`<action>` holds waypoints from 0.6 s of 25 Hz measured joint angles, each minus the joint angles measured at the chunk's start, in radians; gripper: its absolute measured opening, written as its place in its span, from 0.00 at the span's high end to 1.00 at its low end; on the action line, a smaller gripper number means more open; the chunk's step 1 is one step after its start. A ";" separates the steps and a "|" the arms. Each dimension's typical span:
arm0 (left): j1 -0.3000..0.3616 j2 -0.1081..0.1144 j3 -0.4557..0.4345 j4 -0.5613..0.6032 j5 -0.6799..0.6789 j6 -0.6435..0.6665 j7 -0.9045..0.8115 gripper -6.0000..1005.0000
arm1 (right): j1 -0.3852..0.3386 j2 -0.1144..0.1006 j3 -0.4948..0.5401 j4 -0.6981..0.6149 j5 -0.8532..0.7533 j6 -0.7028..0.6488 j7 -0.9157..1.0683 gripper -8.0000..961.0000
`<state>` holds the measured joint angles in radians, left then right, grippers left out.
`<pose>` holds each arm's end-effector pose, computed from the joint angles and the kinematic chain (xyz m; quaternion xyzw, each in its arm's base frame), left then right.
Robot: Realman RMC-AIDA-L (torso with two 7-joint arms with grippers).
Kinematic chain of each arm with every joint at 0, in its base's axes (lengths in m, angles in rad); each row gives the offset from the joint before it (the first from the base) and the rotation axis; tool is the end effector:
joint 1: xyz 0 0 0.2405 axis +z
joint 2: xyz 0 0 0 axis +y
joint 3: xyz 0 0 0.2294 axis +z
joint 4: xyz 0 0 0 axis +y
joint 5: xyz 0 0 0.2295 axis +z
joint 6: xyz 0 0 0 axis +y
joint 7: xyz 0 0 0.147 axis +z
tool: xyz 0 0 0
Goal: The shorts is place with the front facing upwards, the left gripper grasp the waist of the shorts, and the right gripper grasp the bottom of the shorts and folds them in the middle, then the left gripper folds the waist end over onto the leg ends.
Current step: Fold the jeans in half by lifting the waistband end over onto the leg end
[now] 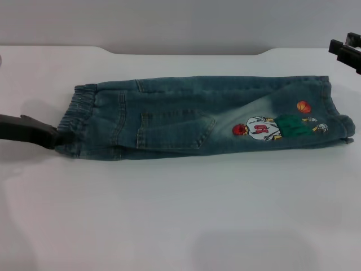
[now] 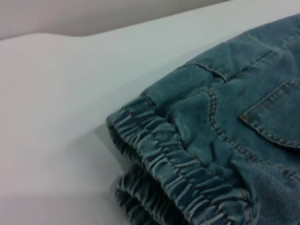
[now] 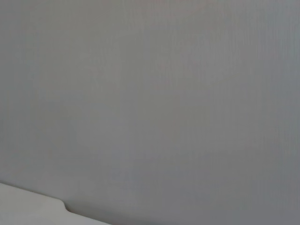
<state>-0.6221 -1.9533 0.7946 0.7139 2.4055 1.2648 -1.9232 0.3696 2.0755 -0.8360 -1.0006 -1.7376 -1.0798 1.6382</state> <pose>-0.3010 0.3854 0.0554 -0.8960 -0.3839 0.0100 0.2229 0.2682 0.3867 0.1006 -0.8348 0.2890 0.2470 0.3982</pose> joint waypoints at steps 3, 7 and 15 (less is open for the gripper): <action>0.000 0.000 0.000 0.025 0.002 0.015 0.000 0.86 | 0.000 0.000 0.000 0.002 0.000 0.000 0.000 0.52; 0.000 -0.005 0.000 0.072 0.002 0.049 -0.004 0.91 | 0.000 0.001 0.000 0.005 0.000 0.000 0.000 0.52; -0.002 -0.034 0.000 0.234 0.005 0.153 -0.023 0.94 | 0.000 0.002 -0.009 0.017 0.000 -0.008 0.000 0.52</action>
<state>-0.6243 -1.9877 0.7946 0.9480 2.4109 1.4177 -1.9464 0.3697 2.0770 -0.8447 -0.9838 -1.7381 -1.0875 1.6382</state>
